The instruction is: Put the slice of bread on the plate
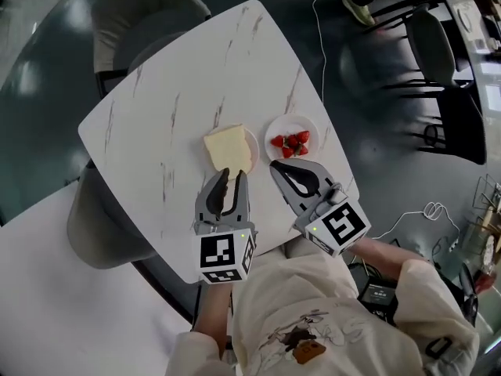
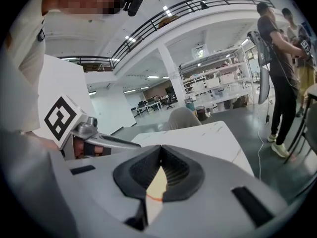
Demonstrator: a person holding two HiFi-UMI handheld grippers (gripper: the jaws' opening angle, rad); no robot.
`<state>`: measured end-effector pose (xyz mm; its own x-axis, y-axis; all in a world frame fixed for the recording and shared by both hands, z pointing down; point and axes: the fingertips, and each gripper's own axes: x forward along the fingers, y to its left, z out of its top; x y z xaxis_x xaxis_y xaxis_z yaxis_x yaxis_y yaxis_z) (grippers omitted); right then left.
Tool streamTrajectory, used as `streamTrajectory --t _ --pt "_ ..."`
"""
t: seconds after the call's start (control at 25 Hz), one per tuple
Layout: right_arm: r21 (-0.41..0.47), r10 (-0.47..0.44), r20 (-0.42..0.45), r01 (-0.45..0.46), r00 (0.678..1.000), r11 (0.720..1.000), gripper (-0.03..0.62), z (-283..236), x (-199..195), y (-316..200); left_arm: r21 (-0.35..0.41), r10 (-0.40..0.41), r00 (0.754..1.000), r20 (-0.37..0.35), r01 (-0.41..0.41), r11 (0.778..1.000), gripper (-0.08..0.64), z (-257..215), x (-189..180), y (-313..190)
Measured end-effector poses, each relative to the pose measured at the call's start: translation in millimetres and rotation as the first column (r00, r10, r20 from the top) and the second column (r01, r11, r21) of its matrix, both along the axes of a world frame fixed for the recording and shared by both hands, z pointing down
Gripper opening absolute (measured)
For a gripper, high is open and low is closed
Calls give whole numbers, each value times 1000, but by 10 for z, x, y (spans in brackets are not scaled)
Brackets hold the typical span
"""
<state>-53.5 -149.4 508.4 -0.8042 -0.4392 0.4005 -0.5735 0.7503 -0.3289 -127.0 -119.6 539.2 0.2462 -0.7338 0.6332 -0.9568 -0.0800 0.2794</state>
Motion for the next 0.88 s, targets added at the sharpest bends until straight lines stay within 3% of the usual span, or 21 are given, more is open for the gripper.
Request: streamTrajectory --t 0.04,0.08,0.48,0.88 --pt "12 6 -3 -6 1000 1000 5 -56 12 29 22 -12 1000 7 12 1000 47 -91 -3 28" --pt "21 16 -3 -16 1000 1000 5 -116 31 58 40 -20 1000 17 19 999 13 -181 -2 61" --pt "79 91 39 -94 995 992 5 -646 237 405 81 -48 997 63 43 996 9 -700 97 480" --pt "149 72 77 -83 994 985 5 -1184 209 843 140 -32 998 57 24 990 9 -1278 226 944"
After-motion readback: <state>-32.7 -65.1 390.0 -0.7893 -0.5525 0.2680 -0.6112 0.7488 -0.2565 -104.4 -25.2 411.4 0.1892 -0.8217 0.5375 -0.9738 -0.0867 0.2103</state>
